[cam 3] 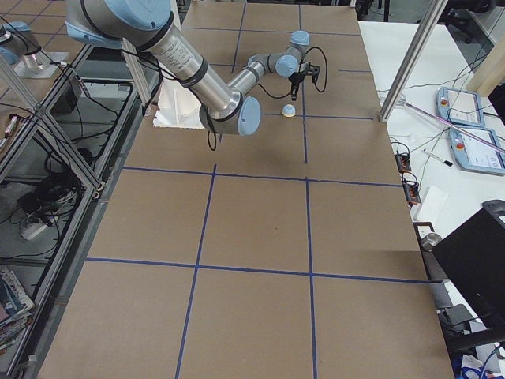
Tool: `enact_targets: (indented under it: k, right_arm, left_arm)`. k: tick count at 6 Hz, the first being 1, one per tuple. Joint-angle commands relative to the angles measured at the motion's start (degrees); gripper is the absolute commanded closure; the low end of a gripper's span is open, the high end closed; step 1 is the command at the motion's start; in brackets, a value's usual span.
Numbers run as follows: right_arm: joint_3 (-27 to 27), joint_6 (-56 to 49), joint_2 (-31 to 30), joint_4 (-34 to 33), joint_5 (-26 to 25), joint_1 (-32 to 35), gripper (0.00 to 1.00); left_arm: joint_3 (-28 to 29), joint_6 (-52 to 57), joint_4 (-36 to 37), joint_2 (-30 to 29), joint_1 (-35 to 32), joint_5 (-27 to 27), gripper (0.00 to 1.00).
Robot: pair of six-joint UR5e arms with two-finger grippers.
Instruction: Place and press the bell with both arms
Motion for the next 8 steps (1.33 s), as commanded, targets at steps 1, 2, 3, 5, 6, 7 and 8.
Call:
enact_targets:
  k: [1, 2, 3, 5, 6, 7, 8]
  right_arm:
    - [0.0, -0.3, -0.5, -1.9, -0.1, -0.5, 0.97]
    - [-0.1, -0.3, -0.6, -1.9, -0.1, -0.6, 0.97]
    - [-0.3, -0.4, -1.3, -1.9, -1.0, -1.4, 0.97]
    - [0.7, -0.4, -0.6, -1.9, -0.8, -1.2, 0.97]
    - [2.8, -0.4, -0.6, -2.1, 2.3, 0.9, 0.97]
    - [4.3, -0.4, -0.5, -3.3, 4.0, 2.2, 0.90]
    - [4.4, -0.4, -0.8, -3.3, 4.1, 3.2, 0.01]
  left_arm:
    - [0.0, -0.1, 0.0, 0.0, 0.0, 0.0, 0.00]
    - [-0.1, -0.1, 0.0, 0.0, 0.0, -0.1, 0.00]
    - [-0.1, -0.1, 0.0, 0.0, 0.0, -0.1, 0.00]
    - [0.0, -0.1, 0.0, 0.0, 0.0, -0.1, 0.00]
    - [0.0, -0.1, 0.1, -0.1, 0.0, -0.1, 0.00]
    - [0.0, -0.1, 0.1, -0.1, 0.0, -0.1, 0.00]
    - [0.1, -0.2, 0.2, -0.1, 0.0, -0.1, 0.00]
